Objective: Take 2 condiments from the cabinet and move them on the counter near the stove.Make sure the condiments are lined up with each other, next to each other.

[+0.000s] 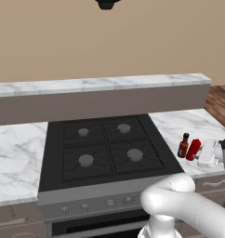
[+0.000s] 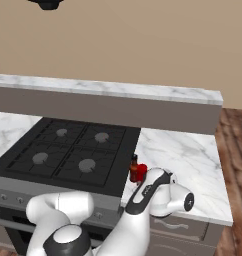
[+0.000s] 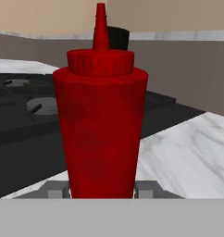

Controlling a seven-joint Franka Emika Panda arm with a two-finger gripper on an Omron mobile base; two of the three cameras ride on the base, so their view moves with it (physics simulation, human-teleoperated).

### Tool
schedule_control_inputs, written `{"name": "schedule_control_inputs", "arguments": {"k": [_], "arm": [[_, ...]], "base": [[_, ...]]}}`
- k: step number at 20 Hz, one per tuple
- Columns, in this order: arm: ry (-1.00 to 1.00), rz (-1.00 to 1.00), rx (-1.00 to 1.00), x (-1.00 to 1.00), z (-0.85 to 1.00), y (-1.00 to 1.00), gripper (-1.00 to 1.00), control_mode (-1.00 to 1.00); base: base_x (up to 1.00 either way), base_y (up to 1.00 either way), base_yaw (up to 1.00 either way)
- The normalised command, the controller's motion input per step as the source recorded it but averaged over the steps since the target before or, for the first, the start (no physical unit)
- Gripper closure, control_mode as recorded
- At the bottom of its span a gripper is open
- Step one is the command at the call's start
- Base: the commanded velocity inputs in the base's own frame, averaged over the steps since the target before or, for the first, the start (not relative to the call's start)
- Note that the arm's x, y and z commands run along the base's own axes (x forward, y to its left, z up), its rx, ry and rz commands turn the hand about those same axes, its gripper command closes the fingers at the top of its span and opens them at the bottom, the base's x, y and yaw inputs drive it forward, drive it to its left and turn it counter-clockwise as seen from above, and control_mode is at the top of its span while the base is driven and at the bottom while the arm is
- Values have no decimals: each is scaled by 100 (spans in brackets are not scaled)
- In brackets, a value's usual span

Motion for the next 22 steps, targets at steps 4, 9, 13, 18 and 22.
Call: {"name": "schedule_control_inputs", "arguments": {"k": [4, 9, 13, 18, 22], "arm": [[-4, 2, 0, 0, -9, 11, 100, -100], [-1, 1, 0, 0, -2, 9, 100, -100], [0, 3, 0, 0, -1, 13, 100, -100], [0, 4, 0, 0, -2, 12, 100, -100], [0, 3, 0, 0, -4, 9, 100, -100]], "base": [[0, 0, 0], [0, 0, 0], [0, 0, 0], [0, 0, 0], [0, 0, 0]]}}
